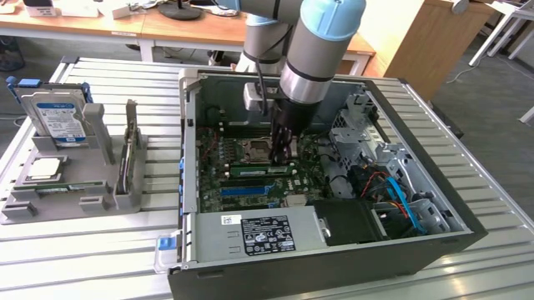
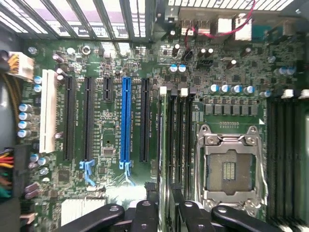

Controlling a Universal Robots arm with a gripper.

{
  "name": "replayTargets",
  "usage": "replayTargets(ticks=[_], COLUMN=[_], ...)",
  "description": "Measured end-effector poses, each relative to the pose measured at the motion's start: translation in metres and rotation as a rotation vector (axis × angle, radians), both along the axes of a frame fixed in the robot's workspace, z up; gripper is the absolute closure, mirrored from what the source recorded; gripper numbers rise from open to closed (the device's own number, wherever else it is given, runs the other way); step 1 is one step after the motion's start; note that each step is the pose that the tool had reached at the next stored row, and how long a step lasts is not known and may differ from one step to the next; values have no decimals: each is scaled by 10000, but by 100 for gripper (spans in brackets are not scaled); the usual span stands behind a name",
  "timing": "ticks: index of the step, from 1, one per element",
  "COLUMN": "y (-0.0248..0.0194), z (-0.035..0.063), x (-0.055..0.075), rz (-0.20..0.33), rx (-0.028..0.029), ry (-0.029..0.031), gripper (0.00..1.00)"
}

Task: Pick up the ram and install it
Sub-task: 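Insert the ram into the slot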

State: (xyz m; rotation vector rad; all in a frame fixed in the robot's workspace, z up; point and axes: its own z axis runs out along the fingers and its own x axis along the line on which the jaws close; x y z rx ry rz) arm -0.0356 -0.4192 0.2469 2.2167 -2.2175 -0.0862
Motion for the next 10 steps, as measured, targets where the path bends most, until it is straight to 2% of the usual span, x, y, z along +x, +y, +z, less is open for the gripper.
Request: replayTargets(ticks=[7, 10], y=[0, 0], z=[273, 308], x=[1, 1], rz=[1, 1], rx=[-13, -14], ry=[0, -1], gripper=[75, 75])
